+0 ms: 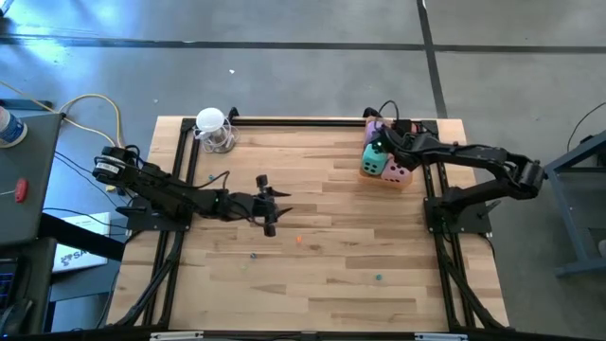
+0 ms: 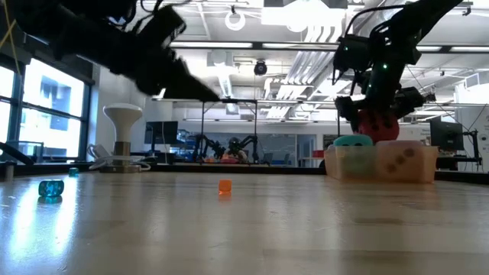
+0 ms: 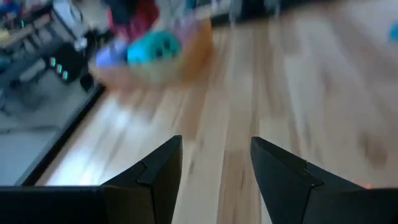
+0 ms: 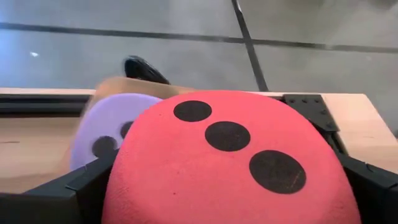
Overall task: Pick & Place Dice
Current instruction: Put the red large die into the orange bin
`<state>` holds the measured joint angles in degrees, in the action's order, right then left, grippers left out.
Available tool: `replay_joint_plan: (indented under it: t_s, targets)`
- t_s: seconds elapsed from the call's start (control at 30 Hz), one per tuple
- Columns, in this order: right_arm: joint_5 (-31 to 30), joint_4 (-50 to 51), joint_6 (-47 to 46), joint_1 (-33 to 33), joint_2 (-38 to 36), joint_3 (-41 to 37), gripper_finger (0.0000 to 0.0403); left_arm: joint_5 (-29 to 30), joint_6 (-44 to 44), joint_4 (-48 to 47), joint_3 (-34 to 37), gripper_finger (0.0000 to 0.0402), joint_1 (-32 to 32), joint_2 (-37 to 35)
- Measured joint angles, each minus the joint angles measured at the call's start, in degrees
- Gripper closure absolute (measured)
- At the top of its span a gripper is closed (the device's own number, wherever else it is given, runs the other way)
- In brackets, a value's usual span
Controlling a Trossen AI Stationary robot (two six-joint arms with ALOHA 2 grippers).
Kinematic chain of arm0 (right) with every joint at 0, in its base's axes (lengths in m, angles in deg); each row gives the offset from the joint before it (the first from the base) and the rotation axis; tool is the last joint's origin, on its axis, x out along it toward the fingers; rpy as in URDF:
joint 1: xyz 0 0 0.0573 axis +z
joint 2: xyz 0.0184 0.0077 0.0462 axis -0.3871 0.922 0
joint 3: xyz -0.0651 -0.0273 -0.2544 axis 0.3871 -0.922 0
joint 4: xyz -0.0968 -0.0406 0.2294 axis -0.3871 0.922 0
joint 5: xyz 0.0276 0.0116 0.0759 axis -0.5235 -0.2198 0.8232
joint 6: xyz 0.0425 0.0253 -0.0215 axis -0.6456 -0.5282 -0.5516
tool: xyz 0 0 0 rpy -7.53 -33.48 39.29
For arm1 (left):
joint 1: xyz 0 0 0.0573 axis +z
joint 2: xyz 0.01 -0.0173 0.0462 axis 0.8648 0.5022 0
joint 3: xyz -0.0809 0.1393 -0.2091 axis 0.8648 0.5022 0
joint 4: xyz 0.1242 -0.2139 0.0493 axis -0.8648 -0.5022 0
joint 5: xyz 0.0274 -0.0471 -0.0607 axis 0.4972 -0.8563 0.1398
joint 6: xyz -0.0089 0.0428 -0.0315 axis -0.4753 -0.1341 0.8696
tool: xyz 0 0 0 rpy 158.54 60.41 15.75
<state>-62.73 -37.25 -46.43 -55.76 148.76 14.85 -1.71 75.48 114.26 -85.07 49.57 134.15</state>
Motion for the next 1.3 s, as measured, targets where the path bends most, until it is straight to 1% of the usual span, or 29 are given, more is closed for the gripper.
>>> replay_joint_plan:
  t_s: [0.13, 0.23, 0.3, 0.4, 0.5, 0.57, 0.63, 0.67, 0.8, 0.93, 1.1, 1.23, 1.3]
  targets:
    - [-0.27, -0.86, -1.33, 1.20, -0.04, 0.01, 0.0004, -7.29, -3.29, 14.91, -0.01, 0.0219, 2.62, 2.99]
    - [-0.28, -0.71, -2.29, 1.73, -0.05, 0.01, 0.0004, -15.18, -5.61, 27.68, -0.07, 0.0219, 5.93, 8.26]
    - [-0.26, 0.33, -3.79, 1.96, -0.09, 0.01, 0.0004, -18.76, -6.10, 36.61, -0.94, 0.0219, 8.39, 13.41]
    - [-0.10, 1.95, -5.74, 2.61, -0.11, 0.01, 0.0004, -21.38, -6.13, 47.10, -4.16, 0.0219, 11.45, 21.87]
    - [-1.32, 4.06, -5.74, 3.40, -0.11, 0.07, 0.0004, -22.60, -6.07, 52.44, -8.79, 0.0219, 13.24, 29.47]
    - [-4.31, 6.83, -5.86, 3.59, -0.11, 0.10, 0.0004, -23.26, -6.04, 54.00, -11.74, 0.0219, 13.60, 33.05]
    - [-7.80, 8.89, -7.15, 3.49, -0.11, 0.08, 0.0004, -24.16, -6.01, 54.27, -14.16, 0.0219, 13.57, 35.38]
    - [-8.62, 9.28, -7.55, 3.27, -0.11, 0.08, 0.0004, -24.85, -6.02, 54.23, -15.38, 0.0219, 13.53, 36.21]
    - [-8.07, 8.88, -8.52, 2.49, 1.82, 0.08, 0.0004, -25.30, -5.64, 53.38, -18.54, 0.0219, 13.33, 36.82]
    - [-7.80, 5.99, -9.24, 2.51, 6.67, 0.08, 0.0004, -25.30, -1.24, 53.11, -20.68, 0.0219, 13.37, 36.84]
    - [-11.72, 3.80, -10.03, 3.00, 11.73, 0.08, 0.0004, -26.14, 2.29, 51.97, -21.49, 0.0219, 13.66, 36.84]
    - [-11.64, 4.15, -12.68, 4.43, 12.80, 0.05, 0.0004, -26.81, 1.80, 51.65, -21.51, 0.0219, 13.61, 36.84]
    - [-13.04, 4.28, -13.77, 6.20, 13.16, 0.05, 0.0004, -26.81, 1.52, 51.67, -21.51, 0.0219, 13.60, 36.84]
